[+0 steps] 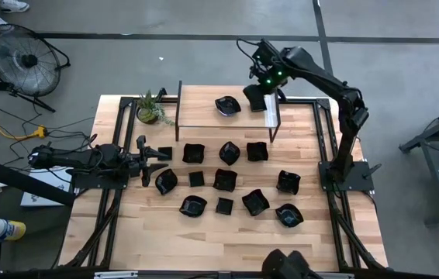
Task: Pick & Place Mini shaped plates
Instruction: Put the black distorted square plate on the shelf
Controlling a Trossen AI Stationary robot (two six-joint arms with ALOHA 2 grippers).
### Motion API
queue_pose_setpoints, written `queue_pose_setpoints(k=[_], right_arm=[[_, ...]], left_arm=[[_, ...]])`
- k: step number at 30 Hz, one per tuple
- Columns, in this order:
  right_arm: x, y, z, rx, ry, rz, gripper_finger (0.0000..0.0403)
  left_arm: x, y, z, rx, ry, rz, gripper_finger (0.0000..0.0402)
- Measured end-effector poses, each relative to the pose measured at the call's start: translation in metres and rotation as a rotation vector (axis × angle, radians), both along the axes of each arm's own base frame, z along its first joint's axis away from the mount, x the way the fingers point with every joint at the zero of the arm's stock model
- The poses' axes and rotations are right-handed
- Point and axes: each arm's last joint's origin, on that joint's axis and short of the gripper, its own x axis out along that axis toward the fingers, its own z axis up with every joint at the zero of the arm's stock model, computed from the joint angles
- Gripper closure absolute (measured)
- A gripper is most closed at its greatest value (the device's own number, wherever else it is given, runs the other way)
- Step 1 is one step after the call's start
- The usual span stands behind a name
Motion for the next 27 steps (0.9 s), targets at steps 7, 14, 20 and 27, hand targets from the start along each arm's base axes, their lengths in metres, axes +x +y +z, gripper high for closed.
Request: queue_pose_setpoints(k=[7, 14, 20, 27], right_arm=[[-0.020, 0.013, 0.001, -0.004, 0.239, 0.025, 0.0281], [-0.037, 0.037, 0.030, -0.105, 0.241, 0.029, 0.0281], [-0.053, 0.080, 0.037, -0.224, 0.237, 0.028, 0.0281], [-0.081, 0.133, 0.008, -0.266, 0.106, 0.011, 0.0281]], left_arm=[[0.000, 0.000, 0.000, 0.000, 0.000, 0.000, 0.0247], [0.000, 0.000, 0.000, 0.000, 0.000, 0.000, 0.0247], [0.000, 0.000, 0.000, 0.000, 0.000, 0.000, 0.0247], [0.000, 0.000, 0.000, 0.000, 0.000, 0.000, 0.0247]])
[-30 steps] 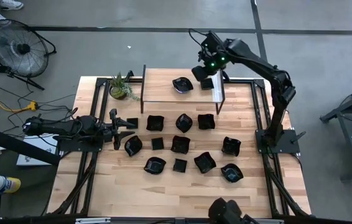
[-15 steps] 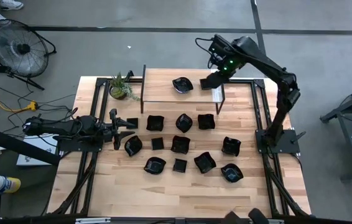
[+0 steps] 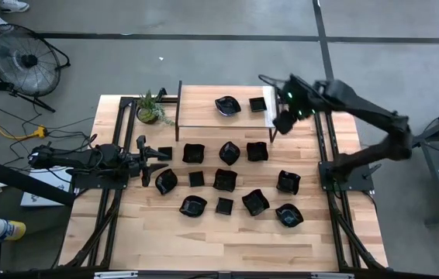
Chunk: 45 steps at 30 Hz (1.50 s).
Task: Pick & Place Mini shaped plates
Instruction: Put the black distorted square plate on the shelf
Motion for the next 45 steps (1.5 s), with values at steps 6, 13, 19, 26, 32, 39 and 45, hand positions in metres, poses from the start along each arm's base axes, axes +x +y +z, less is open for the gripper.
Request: queue_pose_setpoints(k=[6, 13, 19, 26, 32, 39, 45], right_arm=[[-0.030, 0.039, -0.036, 0.052, -0.051, 0.005, 0.0281], [-0.060, 0.069, -0.075, 0.102, -0.040, 0.096, 0.0281], [-0.069, 0.082, -0.109, 0.150, -0.079, 0.173, 0.0281], [-0.072, 0.091, -0.148, 0.328, -0.029, 0.222, 0.0281], [-0.075, 0.091, -0.162, 0.310, 0.004, 0.263, 0.0281], [-0.069, 0.092, -0.170, 0.297, -0.053, 0.389, 0.0281], [-0.068, 0.093, -0.173, 0.285, -0.064, 0.402, 0.0281]], left_arm=[[0.000, 0.000, 0.000, 0.000, 0.000, 0.000, 0.0247], [0.000, 0.000, 0.000, 0.000, 0.000, 0.000, 0.0247], [0.000, 0.000, 0.000, 0.000, -0.001, 0.000, 0.0247], [0.000, 0.000, 0.000, 0.000, 0.000, 0.000, 0.0247], [0.000, 0.000, 0.000, 0.000, 0.000, 0.000, 0.0247], [0.000, 0.000, 0.000, 0.000, 0.000, 0.000, 0.0247], [0.000, 0.000, 0.000, 0.000, 0.000, 0.000, 0.0247]])
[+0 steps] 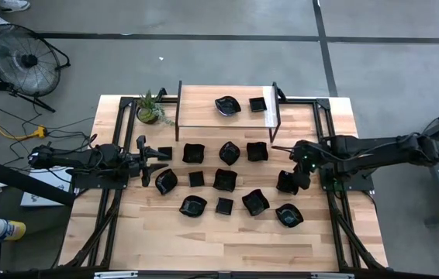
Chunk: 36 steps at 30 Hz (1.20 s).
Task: Pick & Place Mini shaped plates
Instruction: Put the black distorted square plate on the shelf
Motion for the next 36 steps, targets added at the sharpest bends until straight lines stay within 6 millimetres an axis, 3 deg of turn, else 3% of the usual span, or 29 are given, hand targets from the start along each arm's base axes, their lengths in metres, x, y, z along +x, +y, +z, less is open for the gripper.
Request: queue_pose_setpoints(k=[8, 16, 29, 36], right_arm=[[0.008, 0.001, 0.000, -0.076, -0.038, -0.005, 0.0281], [0.016, 0.005, -0.012, -0.113, 0.051, 0.021, 0.0280], [0.030, 0.010, -0.038, -0.115, 0.226, 0.057, 0.0210], [0.032, 0.011, -0.039, -0.069, 0.224, 0.076, 0.0221]], left_arm=[[0.000, 0.000, 0.000, 0.000, 0.000, 0.000, 0.0247], [0.000, 0.000, 0.000, 0.000, 0.000, 0.001, 0.0247], [0.000, 0.000, 0.000, 0.000, 0.000, 0.001, 0.0247], [0.000, 0.000, 0.000, 0.000, 0.000, 0.002, 0.0247]])
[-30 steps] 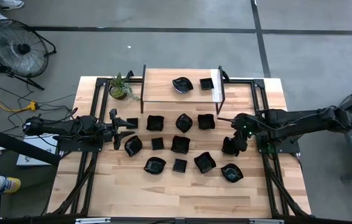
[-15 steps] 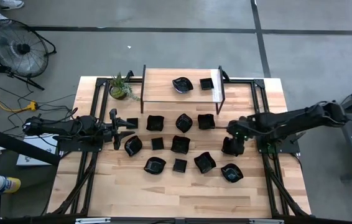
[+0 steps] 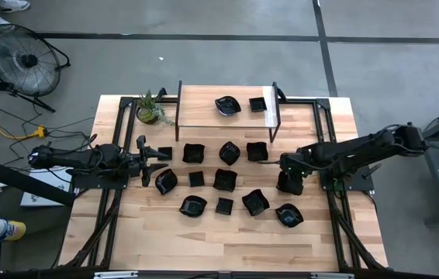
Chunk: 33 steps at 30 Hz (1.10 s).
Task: Pick & Place Mini shaped plates
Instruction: Put the black distorted square plate on the shelf
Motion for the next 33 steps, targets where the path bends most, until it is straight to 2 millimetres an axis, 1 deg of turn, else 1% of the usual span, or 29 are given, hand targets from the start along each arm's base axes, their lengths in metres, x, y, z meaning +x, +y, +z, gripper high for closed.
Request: queue_pose_setpoints(k=[3, 18, 25, 29, 33], right_arm=[[0.000, 0.000, 0.000, 0.000, 0.000, 0.001, 0.0244], [0.001, 0.000, 0.000, 0.006, -0.006, -0.005, 0.0394], [0.003, 0.000, 0.002, 0.002, -0.019, -0.009, 0.0400], [0.007, 0.000, 0.009, -0.005, -0.044, -0.008, 0.0401], [0.013, -0.001, 0.019, -0.051, -0.068, -0.001, 0.0401]], left_arm=[[0.000, 0.000, 0.000, 0.000, 0.000, 0.000, 0.0247], [0.000, 0.000, 0.000, 0.000, 0.000, 0.000, 0.0247], [0.000, 0.000, 0.000, 0.000, 0.000, 0.000, 0.0247], [0.000, 0.000, 0.000, 0.000, 0.000, 0.000, 0.0247], [0.000, 0.000, 0.000, 0.000, 0.000, 0.000, 0.0247]])
